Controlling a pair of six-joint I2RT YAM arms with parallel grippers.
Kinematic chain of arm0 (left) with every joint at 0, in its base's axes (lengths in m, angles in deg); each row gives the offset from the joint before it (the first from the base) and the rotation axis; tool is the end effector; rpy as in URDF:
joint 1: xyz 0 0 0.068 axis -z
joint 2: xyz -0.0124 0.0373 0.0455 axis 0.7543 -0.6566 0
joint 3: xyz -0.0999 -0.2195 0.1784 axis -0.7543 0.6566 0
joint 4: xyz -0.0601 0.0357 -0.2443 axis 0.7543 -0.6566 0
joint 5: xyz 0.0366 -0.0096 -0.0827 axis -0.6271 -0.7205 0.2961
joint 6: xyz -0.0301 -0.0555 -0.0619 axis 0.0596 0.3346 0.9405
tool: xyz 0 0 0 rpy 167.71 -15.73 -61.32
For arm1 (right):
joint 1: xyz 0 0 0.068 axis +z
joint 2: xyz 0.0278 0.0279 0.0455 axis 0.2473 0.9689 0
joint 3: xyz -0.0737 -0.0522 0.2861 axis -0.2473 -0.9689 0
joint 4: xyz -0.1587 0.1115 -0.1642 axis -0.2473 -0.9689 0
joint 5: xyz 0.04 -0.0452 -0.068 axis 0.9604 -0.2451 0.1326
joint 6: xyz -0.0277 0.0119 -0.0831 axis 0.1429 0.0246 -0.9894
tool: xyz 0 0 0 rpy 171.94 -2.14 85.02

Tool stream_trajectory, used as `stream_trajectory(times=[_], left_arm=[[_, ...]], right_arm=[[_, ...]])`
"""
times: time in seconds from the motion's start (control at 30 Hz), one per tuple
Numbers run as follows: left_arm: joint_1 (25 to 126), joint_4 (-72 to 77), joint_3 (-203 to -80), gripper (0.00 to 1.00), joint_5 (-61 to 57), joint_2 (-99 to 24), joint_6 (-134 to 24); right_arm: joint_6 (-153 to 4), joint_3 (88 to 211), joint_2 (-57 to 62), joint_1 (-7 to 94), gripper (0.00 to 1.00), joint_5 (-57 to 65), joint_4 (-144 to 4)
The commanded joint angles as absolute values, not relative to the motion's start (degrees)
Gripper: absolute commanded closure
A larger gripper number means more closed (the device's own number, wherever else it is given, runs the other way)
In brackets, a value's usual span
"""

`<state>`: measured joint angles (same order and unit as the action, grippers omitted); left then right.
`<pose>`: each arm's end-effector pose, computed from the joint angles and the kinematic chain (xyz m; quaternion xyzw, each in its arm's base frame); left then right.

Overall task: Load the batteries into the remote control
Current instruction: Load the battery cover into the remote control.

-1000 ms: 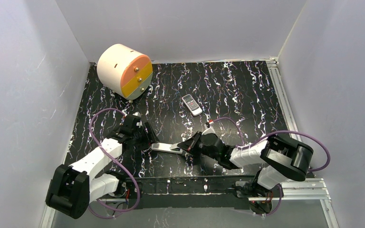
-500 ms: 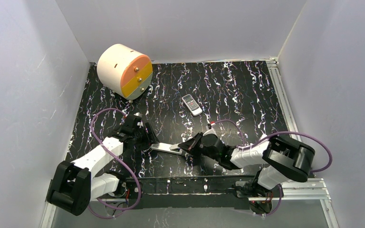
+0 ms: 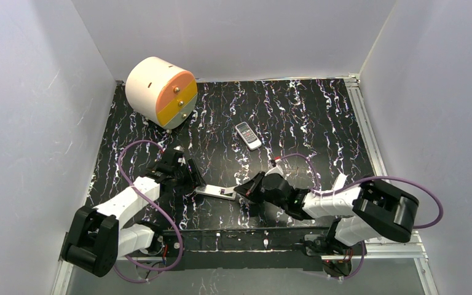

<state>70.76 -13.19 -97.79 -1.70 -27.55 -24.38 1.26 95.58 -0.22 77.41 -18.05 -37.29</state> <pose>0.2004 -0.0925 0.1676 -0.1409 0.9274 -0.2379 0.2520 0.1441 0.2401 0.1748 0.2073 0.8080 0.4848 0.2630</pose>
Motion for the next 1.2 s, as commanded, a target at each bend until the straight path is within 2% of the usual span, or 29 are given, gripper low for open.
stream_trajectory(times=[0.0,0.17,0.6,1.07,1.17], left_arm=[[70.5,-13.5,-98.3,0.42,-2.3,-27.2,-25.1],[70.5,-13.7,-98.3,0.42,-2.5,-27.2,-25.3],[70.5,-13.2,-98.2,0.45,-1.6,-28.3,-25.4],[70.5,-13.3,-98.3,0.45,-1.5,-28.2,-25.4],[70.5,-13.4,-98.4,0.44,-1.5,-27.9,-25.4]], right_arm=[[1.5,96.8,3.5,77.7,0.99,-17.0,-31.6],[2.8,96.5,6.9,77.8,0.99,-15.5,-25.2],[5.9,95.4,8.9,78.2,0.99,-15.5,-23.8],[4.8,95.8,8.8,78.7,0.99,-14.6,-29.1],[3.9,96.9,8.0,78.7,0.91,-15.1,-32.8]])
